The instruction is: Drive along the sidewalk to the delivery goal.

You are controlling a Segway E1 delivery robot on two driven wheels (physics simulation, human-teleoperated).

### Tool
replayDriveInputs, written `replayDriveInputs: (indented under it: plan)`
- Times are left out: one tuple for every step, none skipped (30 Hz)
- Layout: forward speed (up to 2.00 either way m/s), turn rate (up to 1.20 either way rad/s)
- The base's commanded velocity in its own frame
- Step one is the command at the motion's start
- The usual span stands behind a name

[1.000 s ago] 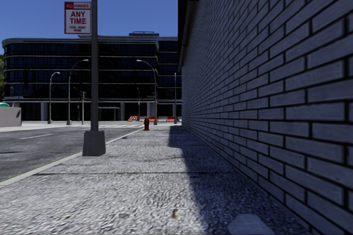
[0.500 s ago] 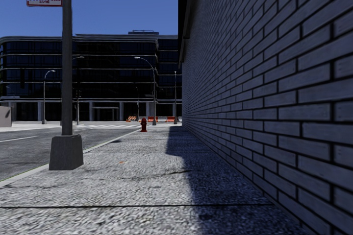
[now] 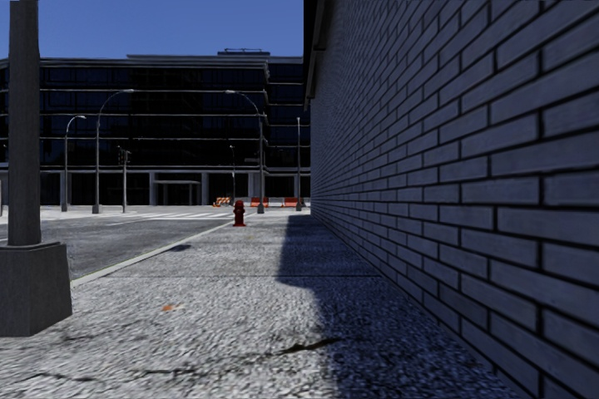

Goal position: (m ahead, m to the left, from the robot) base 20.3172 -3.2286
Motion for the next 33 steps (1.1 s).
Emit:
replayDriveInputs:
  plan:
    - [2.00, 0.00]
    - [2.00, 0.00]
    - [2.00, 0.00]
    - [2.00, 0.00]
    - [2.00, 0.00]
    - [2.00, 0.00]
    - [2.00, 0.00]
    - [2.00, 0.05]
    - [2.00, 0.14]
    - [2.00, 0.14]
    - [2.00, 0.22]
    - [2.00, 0.31]
    - [2.00, 0.31]
    - [2.00, 0.35]
    - [2.00, 0.36]
    - [2.00, 0.34]
    - [2.00, 0.34]
    - [2.00, 0.22]
    - [2.00, 0.00]
    - [2.00, 0.00]
    - [2.00, 0.00]
    - [2.00, 0.00]
    - [2.00, 0.00]
    - [2.00, 0.00]
    - [2.00, 0.00]
    - [2.00, 0.00]
    - [2.00, 0.00]
    - [2.00, 0.00]
    - [2.00, 0.00]
    - [2.00, 0.00]
    - [2.00, 0.00]
    - [2.00, 0.00]
    - [2.00, 0.00]
